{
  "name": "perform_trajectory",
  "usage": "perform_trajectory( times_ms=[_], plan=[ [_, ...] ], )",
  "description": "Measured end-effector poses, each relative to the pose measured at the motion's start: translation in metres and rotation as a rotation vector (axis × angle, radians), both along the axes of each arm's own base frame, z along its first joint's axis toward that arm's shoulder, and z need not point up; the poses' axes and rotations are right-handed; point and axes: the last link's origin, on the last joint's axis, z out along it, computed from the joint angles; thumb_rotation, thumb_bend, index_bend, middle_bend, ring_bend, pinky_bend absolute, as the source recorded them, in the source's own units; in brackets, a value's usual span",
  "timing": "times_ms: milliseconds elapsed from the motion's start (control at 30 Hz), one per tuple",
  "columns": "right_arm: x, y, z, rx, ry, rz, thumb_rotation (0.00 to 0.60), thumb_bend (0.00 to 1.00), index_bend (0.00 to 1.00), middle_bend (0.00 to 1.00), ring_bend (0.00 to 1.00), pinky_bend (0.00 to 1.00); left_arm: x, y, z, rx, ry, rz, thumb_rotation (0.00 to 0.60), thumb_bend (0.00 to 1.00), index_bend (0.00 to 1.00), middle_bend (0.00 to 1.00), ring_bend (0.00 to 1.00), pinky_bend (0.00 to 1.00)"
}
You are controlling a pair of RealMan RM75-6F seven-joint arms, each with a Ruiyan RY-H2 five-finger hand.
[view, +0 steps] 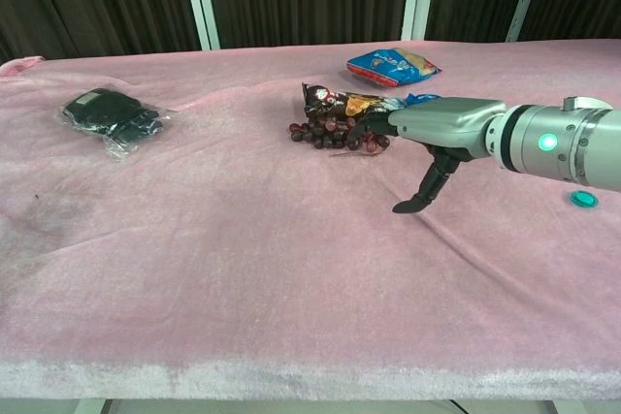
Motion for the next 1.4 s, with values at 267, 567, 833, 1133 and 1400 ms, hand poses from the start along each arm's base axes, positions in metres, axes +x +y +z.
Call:
perform_trajectory(
  times_ms=[267,567,833,1133,1400],
  plan=[
    [-0.003,-0.004,0.005,-0.009,0.01,-0.006,0.6,0.33,0.01,0.04,0.0,0.0,0.0,0.001,-0.001,-0.004,0.005,0.002,0.6,0.4,0.0,0.0,0.0,0.01],
    [-0.035,-0.016,0.051,-0.099,0.083,-0.047,0.6,0.33,0.0,0.04,0.0,0.0,-0.001,0.003,-0.001,-0.011,-0.001,0.003,0.6,0.4,0.0,0.0,0.0,0.01],
    [-0.101,-0.017,0.115,-0.186,0.207,-0.176,0.6,0.33,0.0,0.04,0.0,0.0,-0.001,0.002,-0.002,-0.016,0.001,0.006,0.6,0.4,0.0,0.0,0.0,0.01],
    [-0.146,-0.029,0.133,-0.243,0.267,-0.283,0.6,0.33,0.02,0.04,0.0,0.0,0.002,0.004,-0.006,-0.026,0.01,0.001,0.6,0.4,0.0,0.0,0.0,0.01],
    [-0.157,-0.045,0.126,-0.272,0.264,-0.313,0.6,0.33,0.25,0.09,0.0,0.01,0.0,0.007,-0.007,-0.028,0.013,0.014,0.6,0.4,0.0,0.0,0.0,0.01]
  ],
)
